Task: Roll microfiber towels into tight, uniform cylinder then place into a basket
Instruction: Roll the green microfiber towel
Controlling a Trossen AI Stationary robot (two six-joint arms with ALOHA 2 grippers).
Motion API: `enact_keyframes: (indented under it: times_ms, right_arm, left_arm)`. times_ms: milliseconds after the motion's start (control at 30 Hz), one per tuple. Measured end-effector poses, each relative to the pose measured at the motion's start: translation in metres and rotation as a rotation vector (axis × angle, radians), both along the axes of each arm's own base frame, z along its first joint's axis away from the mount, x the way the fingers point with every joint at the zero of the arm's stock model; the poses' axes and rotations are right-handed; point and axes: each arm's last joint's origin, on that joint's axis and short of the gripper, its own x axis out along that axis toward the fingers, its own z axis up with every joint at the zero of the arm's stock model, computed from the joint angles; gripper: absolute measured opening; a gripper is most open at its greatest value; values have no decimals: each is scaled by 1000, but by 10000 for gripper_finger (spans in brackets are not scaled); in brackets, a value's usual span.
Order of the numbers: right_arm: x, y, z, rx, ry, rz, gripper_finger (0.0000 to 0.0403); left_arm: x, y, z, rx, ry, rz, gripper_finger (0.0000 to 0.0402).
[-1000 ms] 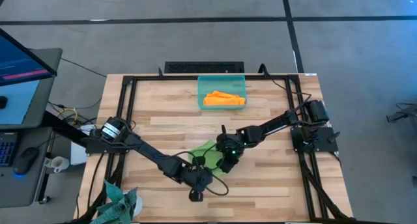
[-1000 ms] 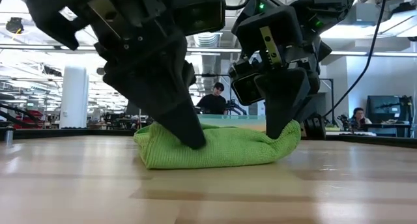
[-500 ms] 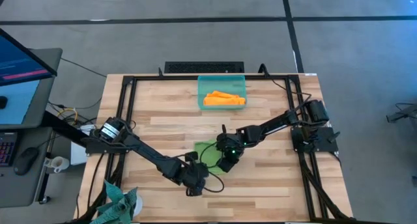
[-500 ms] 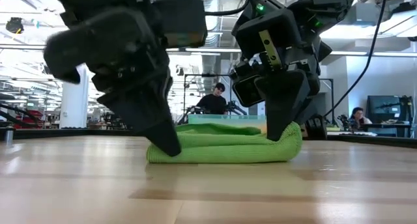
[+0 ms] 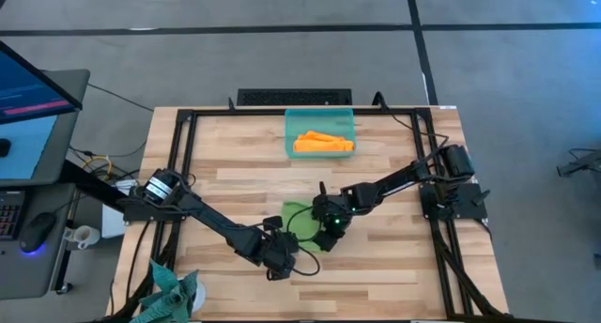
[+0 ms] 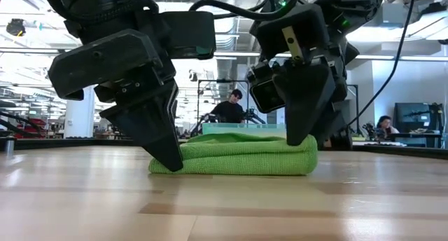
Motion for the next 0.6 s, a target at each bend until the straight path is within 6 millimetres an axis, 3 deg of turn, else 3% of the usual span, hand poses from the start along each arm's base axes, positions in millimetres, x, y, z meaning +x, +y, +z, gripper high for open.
enact_keyframes:
  times_ms: [200, 367, 500, 600]
  right_arm:
    - [-1, -8, 5, 53, -17, 50, 166]
    - [-11, -10, 30, 13, -79, 112, 177]
    - [-23, -5, 63, -159, -229, 158, 177]
    - [-32, 16, 80, -358, -374, 220, 176]
  left_arm:
    - [0, 0, 0, -5, 2, 0, 65]
    - [0, 0, 0, -8, 0, 5, 65]
    - [0, 0, 0, -8, 0, 5, 65]
    - [0, 0, 0, -8, -1, 5, 65]
